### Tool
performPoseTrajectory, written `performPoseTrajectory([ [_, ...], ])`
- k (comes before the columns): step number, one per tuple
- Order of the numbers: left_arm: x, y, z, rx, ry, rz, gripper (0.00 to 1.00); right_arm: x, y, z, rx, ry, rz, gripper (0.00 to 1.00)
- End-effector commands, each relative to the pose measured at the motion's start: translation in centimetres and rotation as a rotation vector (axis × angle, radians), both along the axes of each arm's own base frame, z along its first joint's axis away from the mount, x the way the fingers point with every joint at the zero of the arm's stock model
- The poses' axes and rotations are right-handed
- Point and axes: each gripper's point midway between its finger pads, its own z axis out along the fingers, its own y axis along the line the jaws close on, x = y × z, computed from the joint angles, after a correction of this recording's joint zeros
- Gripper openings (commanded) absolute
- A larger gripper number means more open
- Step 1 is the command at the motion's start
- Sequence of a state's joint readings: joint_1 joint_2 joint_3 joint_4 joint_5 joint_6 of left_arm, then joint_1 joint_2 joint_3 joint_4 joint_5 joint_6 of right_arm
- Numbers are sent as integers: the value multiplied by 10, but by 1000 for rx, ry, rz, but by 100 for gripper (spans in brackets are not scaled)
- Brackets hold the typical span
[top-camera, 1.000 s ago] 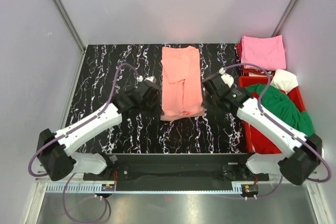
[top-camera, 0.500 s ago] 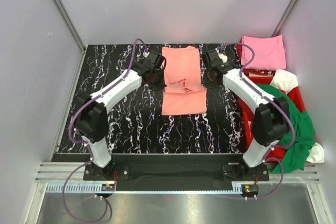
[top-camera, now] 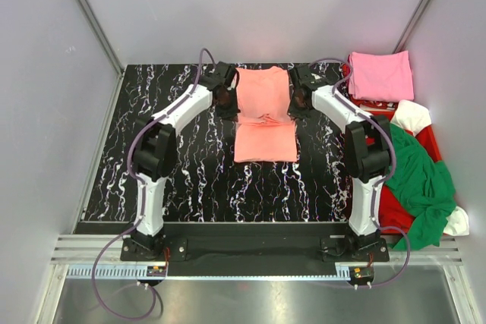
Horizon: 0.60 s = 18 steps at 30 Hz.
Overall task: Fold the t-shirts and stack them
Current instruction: Fold the tshirt
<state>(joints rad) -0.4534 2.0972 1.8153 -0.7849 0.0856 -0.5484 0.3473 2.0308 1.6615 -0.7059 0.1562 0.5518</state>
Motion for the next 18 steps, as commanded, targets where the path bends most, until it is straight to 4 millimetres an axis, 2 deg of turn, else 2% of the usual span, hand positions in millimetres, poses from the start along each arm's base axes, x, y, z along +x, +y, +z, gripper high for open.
performPoseTrajectory([
  [1,16,-2,-10,-20,20,-21,11,27,-3,3,20,-29,12,2],
  [2,25,-3,-6,-27,8,-12,14,31,-2,1,30,-23,20,14],
  [3,30,-2,-8,-35,11,-8,17,44,-5,-1,37,-30,12,19],
  [4,38,3,-20,-37,37,15,26,49,-3,-1,58,-24,28,29],
  [5,50,4,-8,-59,25,28,32,56,-5,2,57,-33,46,51],
  [6,57,5,-6,-73,27,36,38,74,-4,10,73,-65,52,59],
  [7,67,14,-16,-80,52,68,41,80,-11,14,84,-59,53,63],
  [8,78,14,6,-111,23,79,46,84,-13,20,91,-63,62,65],
  [9,85,22,14,-127,17,102,47,89,-19,37,92,-73,55,67],
  [10,89,24,32,-143,-16,106,47,92,-27,47,89,-88,46,67],
  [11,90,26,44,-149,-46,106,49,91,-29,58,87,-109,53,67],
  [12,87,29,78,-156,-116,96,51,84,-32,77,92,-144,53,67],
  [13,82,31,90,-157,-146,95,52,79,-33,85,97,-165,53,67],
  [14,75,34,79,-144,-139,97,52,58,-26,66,142,-107,76,67],
  [15,68,35,85,-146,-154,94,52,47,-23,94,180,-164,81,67],
  [16,55,33,108,-164,-194,82,52,45,-18,101,221,-206,92,65],
  [17,41,32,90,-158,-166,70,51,18,-6,75,298,-127,113,65],
  [18,32,29,90,-164,-167,58,50,8,0,90,350,-163,127,64],
])
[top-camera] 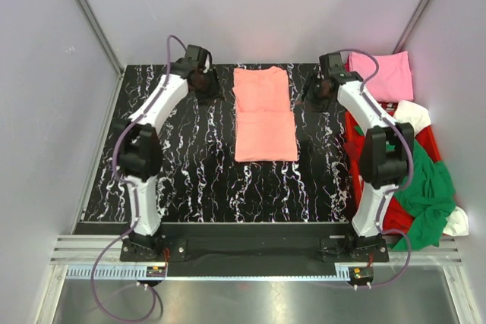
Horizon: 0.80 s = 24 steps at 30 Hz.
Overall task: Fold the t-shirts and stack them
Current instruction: Fold the tshirt
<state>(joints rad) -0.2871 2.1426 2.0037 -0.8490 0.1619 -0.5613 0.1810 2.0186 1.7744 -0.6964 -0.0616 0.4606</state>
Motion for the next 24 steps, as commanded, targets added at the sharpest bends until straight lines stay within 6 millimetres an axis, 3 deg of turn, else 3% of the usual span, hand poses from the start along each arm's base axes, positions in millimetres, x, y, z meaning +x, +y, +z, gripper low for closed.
performPoseTrajectory([
  [1,-41,-32,44,-66,-130,-105,50,-38,50,46,263,-101,147,64],
  [2,-52,-41,44,-90,-129,-138,50,-58,53,32,299,-54,145,63],
  [4,-80,-55,31,-103,-115,-195,50,-80,54,16,318,2,140,63],
  [5,-91,-59,25,-114,-99,-214,50,-99,49,-7,308,69,115,66],
  [7,-116,-63,3,-126,-68,-219,50,-116,42,-17,291,83,82,68],
  [8,-124,-66,-2,-142,-58,-225,51,-133,38,-37,287,132,63,75],
  [9,-131,-68,-3,-157,-60,-225,51,-137,37,-35,290,114,64,80],
  [11,-145,-66,-27,-157,-25,-227,55,-153,35,-50,292,145,59,87],
  [14,-160,-67,-47,-169,0,-229,66,-160,33,-57,296,145,55,91],
  [17,-165,-64,-61,-179,5,-208,69,-162,33,-67,295,159,57,91],
  [21,-165,-63,-74,-169,28,-186,69,-162,32,-83,285,181,41,86],
  [24,-165,-62,-83,-161,46,-168,68,-162,30,-93,279,194,27,77],
])
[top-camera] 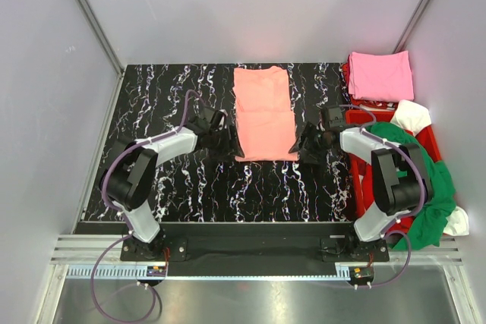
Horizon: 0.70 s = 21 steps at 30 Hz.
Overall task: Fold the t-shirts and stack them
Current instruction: Fold the tshirt
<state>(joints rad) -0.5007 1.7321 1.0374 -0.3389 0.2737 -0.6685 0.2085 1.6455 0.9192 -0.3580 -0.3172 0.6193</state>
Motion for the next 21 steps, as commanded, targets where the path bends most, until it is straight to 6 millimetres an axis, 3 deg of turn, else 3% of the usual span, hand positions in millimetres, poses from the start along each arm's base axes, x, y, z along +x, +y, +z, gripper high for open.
performPoseTrajectory([
  [1,19,-11,10,-57,-71,26,68,9,3,-3,17,-30,-11,70],
  [7,13,-7,-10,-43,-34,47,66,9,5,-18,22,-8,-15,58],
  [12,6,-8,-23,-53,-6,52,62,6,4,-25,22,4,-20,42],
  [18,3,-10,-32,-48,5,56,41,6,5,-27,30,1,-32,23],
  [21,7,-12,-33,-50,3,58,23,6,5,-29,32,2,-33,10],
])
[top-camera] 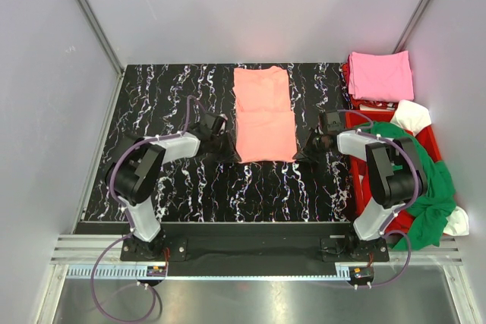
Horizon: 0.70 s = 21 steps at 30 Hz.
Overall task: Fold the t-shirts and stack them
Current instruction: Fold the tshirt
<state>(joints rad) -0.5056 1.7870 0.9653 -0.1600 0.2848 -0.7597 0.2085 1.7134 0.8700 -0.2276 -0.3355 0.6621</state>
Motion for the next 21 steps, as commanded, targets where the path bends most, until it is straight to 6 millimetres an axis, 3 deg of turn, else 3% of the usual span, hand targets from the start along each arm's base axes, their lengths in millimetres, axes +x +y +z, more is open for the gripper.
performPoseTrajectory([
  [1,3,-2,-10,14,-1,-6,16,2,0,-5,-3,-5,-6,7],
  [2,6,-3,-8,12,-7,-5,7,1,-1,-5,-4,-5,-6,4],
  [4,8,-6,-5,4,-12,-11,0,1,-1,-2,-2,-11,-4,0],
  [9,-7,-10,15,13,-27,-37,0,-10,-2,16,4,-13,-8,0],
  [10,-11,-8,19,18,-33,-36,0,-12,-3,27,8,-34,-12,0],
  [12,-31,-10,29,17,-36,-53,0,-30,-7,34,-10,13,-1,0],
  [16,-75,-11,47,15,-21,-88,0,-71,-14,69,-1,-10,13,0],
  [18,-100,-10,60,26,-29,-101,0,-98,-17,72,8,30,12,0],
  [19,-109,-10,76,3,-57,-107,0,-106,-18,86,23,-16,10,0],
  [20,-127,-8,74,19,-28,-110,0,-124,-19,85,33,27,1,0],
  [21,-135,-6,79,15,-26,-110,0,-129,-18,94,52,9,-3,0],
])
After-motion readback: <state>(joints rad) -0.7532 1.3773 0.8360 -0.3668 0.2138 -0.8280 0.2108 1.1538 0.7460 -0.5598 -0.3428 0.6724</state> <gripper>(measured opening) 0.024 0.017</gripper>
